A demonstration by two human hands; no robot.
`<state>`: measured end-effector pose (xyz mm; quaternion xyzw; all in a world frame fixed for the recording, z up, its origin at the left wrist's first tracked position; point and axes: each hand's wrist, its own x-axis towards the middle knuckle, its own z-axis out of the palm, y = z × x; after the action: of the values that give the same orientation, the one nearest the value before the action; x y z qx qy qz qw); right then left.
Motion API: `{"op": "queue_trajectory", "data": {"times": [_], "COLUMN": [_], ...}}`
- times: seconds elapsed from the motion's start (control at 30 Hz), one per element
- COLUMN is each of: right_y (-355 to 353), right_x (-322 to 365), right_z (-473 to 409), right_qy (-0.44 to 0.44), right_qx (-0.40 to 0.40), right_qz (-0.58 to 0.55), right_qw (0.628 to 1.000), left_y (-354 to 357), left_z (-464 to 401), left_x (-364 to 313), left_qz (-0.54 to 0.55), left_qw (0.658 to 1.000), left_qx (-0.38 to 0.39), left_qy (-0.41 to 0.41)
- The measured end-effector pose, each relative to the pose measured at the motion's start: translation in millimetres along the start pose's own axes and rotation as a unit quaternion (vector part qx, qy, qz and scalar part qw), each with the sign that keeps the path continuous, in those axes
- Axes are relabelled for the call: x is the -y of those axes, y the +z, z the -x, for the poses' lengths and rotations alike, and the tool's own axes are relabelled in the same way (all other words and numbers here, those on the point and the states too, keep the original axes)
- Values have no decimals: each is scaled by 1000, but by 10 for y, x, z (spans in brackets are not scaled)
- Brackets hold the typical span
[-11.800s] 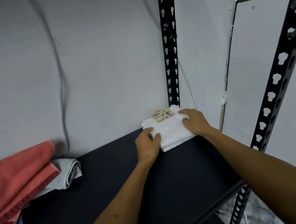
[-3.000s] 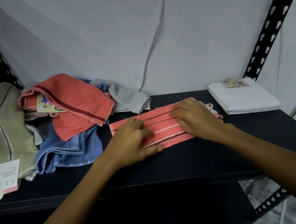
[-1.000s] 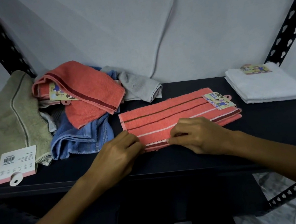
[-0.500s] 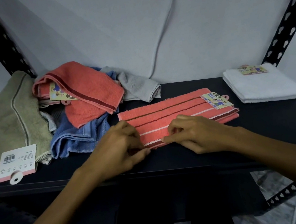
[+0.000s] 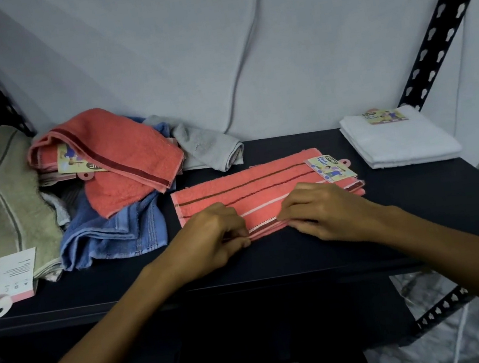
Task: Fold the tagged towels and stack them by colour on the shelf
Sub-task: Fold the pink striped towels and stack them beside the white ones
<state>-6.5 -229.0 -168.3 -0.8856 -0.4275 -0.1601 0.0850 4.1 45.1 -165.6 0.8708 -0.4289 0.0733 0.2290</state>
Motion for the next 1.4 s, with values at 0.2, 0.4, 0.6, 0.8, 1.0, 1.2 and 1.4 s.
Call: {"op": "queue_trajectory", "data": {"times": [0.2, 0.4, 0.6, 0.8, 1.0, 1.2, 1.4], "right_y": [-105, -30, -16, -167, -78, -85, -175], "right_x": [-86, -42, -50, -225, -190, -218, -255], "right_z": [91, 50, 159, 239, 296, 370, 408], "right_qy": [69, 34, 9, 70, 15, -50, -69], "right_qx": [-14, -35, -39, 12, -37, -55, 1], "right_qz": [-77, -51, -40, -34, 18, 44, 39], "right_qw": [995, 998, 998, 997, 999, 996, 997], "left_y": [-33, 124, 170, 191, 167, 175, 105], "left_z": [-145, -410, -395, -362, -362, -332, -325], "left_x": [-54, -207, -145, -142, -136, -164, -130], "left_qz": [1, -38, 26, 83, 222, 181, 105], "left_qw": [998, 999, 1000, 996, 970, 980, 992], "left_qx": [11, -14, 8, -12, -28, -1, 48], "left_qy": [-54, -34, 8, -8, -94, -88, -48]}}
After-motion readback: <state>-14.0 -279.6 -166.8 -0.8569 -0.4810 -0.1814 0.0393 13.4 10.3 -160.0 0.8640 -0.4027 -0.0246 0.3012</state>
